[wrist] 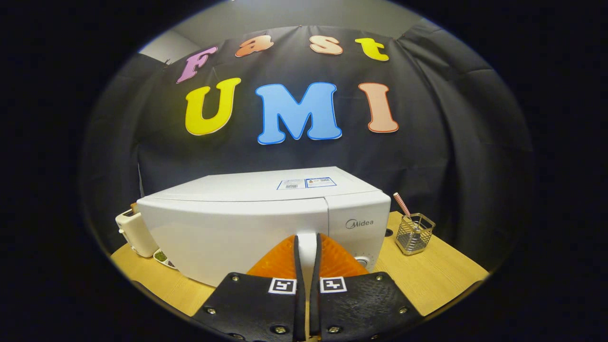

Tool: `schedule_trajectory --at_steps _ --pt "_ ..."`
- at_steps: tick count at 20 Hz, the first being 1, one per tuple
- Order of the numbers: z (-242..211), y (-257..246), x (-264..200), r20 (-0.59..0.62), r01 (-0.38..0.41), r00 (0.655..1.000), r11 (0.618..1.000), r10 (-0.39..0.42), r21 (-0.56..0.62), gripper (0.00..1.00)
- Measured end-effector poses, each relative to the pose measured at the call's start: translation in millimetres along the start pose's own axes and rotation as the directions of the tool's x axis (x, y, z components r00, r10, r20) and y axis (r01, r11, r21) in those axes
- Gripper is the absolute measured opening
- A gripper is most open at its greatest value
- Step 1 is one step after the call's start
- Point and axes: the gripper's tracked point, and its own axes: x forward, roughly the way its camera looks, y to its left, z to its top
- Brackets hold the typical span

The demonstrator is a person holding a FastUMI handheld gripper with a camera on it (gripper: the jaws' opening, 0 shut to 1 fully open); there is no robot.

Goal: Open the microwave, put the food inside, and close the microwave door.

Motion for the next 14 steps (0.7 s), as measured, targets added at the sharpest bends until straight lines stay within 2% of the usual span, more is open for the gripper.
schedule_trajectory --at_steps 4,9,14 --pt "-2 3 -21 0.03 -0.001 1.0 0.997 0.003 -0.078 0.04" --pt "-8 11 -61 0.042 -0.006 0.999 0.999 0.008 -0.049 0.04" --pt "-18 32 -115 0.102 -0.071 0.992 0.997 0.072 -0.011 0.04"
